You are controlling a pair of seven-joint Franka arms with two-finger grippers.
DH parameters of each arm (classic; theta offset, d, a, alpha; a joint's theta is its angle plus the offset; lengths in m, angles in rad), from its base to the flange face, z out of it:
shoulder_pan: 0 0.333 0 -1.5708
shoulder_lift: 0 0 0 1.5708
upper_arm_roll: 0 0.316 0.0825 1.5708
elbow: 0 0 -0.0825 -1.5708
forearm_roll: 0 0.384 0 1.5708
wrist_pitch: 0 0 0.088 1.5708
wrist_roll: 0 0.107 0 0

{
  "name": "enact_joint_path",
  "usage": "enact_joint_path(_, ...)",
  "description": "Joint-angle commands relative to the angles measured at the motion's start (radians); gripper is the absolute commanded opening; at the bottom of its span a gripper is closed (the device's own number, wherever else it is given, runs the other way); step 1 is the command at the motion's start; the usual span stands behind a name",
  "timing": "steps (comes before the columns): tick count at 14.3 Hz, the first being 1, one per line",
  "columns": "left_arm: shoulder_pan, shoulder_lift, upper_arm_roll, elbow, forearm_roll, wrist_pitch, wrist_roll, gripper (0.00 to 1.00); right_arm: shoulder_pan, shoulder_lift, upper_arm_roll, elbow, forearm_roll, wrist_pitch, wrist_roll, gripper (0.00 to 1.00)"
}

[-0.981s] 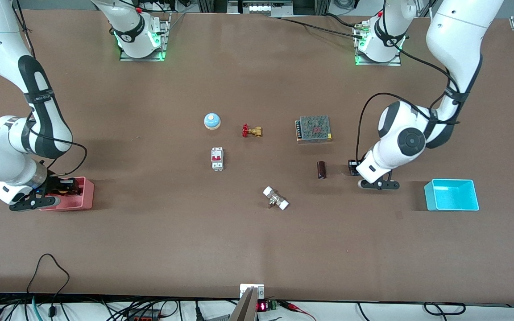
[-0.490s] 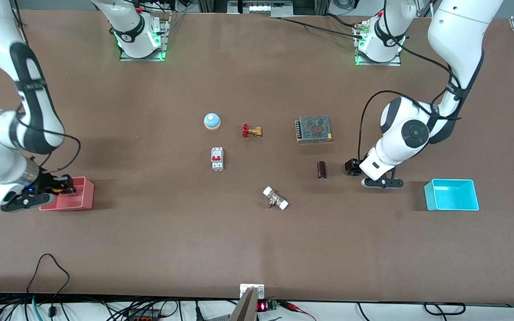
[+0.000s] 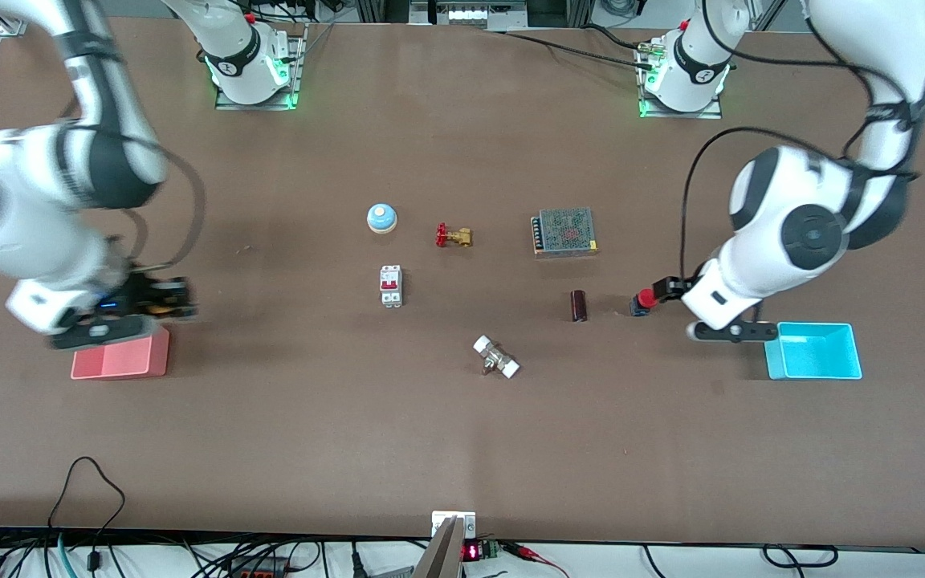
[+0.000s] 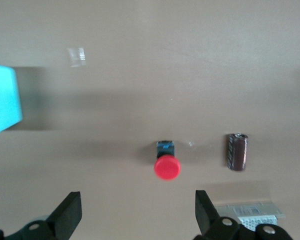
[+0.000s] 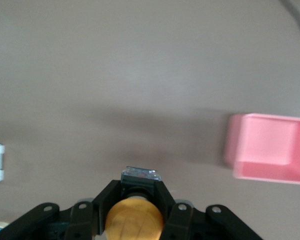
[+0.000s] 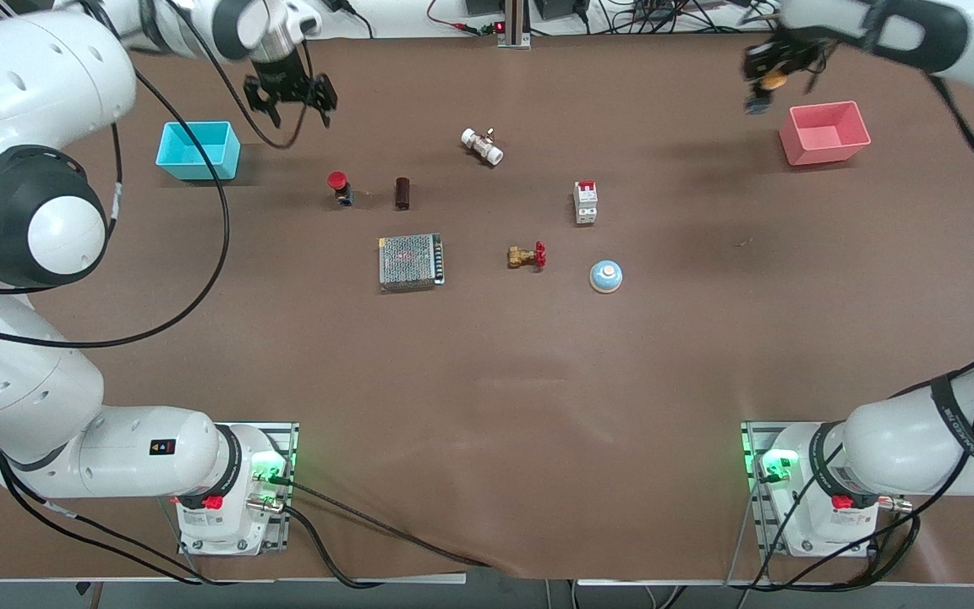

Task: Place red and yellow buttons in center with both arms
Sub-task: 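Place the red button near the capacitor while the right gripper lifts the yellow button, then carry the yellow button toward the breaker while the left gripper withdraws, then lower the yellow button beside the breaker and open the right gripper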

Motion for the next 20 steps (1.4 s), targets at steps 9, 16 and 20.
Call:
enact_joint_path(9, 0.034, -0.135, 0.088, 0.258, -0.052, -0.367, 0.294, 1.0, 0.182, 0.195, -0.012, -0.082, -0.021, 0.272, 0.233, 0.28)
enact_joint_path(16, -0.128, -0.378, 0.305, -0.037, -0.033, -0.2, 0.423, 1.0, 0.18, 0.227, -0.012, -0.079, -0.026, 0.299, 0.233, 0.33)
enact_joint_path(20, -0.099, -0.384, 0.302, -0.036, -0.033, -0.198, 0.427, 1.0, 0.182, 0.238, -0.012, -0.076, -0.026, 0.311, 0.231, 0.39)
